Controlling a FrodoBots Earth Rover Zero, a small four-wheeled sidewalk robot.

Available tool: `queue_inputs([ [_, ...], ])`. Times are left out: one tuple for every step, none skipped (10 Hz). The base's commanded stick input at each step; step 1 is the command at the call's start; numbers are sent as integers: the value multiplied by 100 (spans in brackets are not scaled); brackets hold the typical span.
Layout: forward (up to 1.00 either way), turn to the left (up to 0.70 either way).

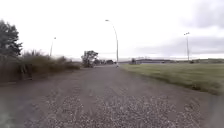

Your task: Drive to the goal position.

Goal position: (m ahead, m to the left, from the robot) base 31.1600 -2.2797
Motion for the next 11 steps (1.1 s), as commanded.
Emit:
queue_inputs([
  [100,0],
  [100,0],
  [100,0],
  [100,0],
  [100,0],
  [100,0],
  [100,0],
  [100,0],
  [100,40],
  [100,40],
  [100,29],
])
